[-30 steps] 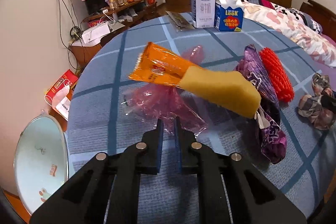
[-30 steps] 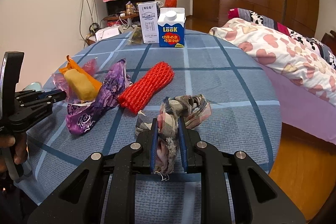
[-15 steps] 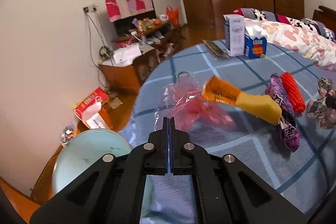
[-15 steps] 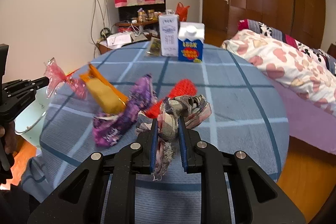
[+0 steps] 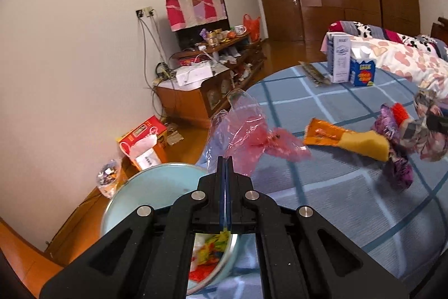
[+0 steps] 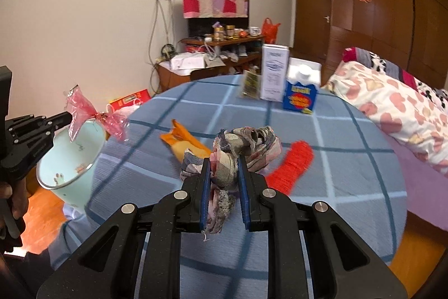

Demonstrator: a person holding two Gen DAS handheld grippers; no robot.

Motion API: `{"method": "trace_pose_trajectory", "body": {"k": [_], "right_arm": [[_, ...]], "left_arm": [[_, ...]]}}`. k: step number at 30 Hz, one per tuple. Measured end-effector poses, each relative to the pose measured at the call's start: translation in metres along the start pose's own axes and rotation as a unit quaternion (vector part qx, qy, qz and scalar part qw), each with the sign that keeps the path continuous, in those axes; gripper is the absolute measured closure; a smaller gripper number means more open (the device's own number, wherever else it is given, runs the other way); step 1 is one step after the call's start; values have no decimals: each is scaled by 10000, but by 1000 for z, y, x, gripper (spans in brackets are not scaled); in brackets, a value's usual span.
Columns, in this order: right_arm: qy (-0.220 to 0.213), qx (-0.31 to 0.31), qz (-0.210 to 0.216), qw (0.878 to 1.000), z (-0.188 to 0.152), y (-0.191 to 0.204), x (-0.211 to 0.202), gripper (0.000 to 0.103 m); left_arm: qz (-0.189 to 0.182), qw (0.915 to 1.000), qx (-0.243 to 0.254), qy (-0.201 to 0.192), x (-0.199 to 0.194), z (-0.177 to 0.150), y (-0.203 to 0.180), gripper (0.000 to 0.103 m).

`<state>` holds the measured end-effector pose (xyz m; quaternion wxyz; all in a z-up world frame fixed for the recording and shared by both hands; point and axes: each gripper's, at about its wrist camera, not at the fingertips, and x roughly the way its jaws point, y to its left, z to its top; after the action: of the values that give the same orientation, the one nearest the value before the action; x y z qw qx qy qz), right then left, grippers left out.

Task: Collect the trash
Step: 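Carry the pink bag with the left tool while the right tool carries the cloth over the bin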

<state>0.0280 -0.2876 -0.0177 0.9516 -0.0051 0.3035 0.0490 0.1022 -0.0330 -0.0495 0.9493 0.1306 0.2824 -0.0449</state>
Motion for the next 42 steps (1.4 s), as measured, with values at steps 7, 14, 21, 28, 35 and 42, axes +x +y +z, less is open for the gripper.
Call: {"method": "trace_pose_trajectory", "body": {"k": [7, 14, 21, 28, 35, 42], "right_arm": [[11, -308, 223, 9993, 14, 34, 15, 84], [29, -624, 407, 9972, 23, 70, 29, 84], [80, -874, 545, 9946, 29, 100, 42, 84], [127, -1110, 697, 9913, 34, 127, 55, 84], [169, -1281, 844, 9880, 37, 150, 67, 84], [182, -1422, 926, 9853, 42, 170, 72, 84]], "left_arm": [[245, 9996, -83, 69, 0, -11, 29, 103], [418, 9988, -207, 132, -1, -22, 57, 103], [615, 9974, -322, 168, -2, -31, 78, 103], [845, 9952, -401, 276, -2, -41, 97, 103], [1036, 9928, -496, 329, -2, -48, 116, 103], [1197, 9902, -576, 433, 1, -57, 131, 103]]}}
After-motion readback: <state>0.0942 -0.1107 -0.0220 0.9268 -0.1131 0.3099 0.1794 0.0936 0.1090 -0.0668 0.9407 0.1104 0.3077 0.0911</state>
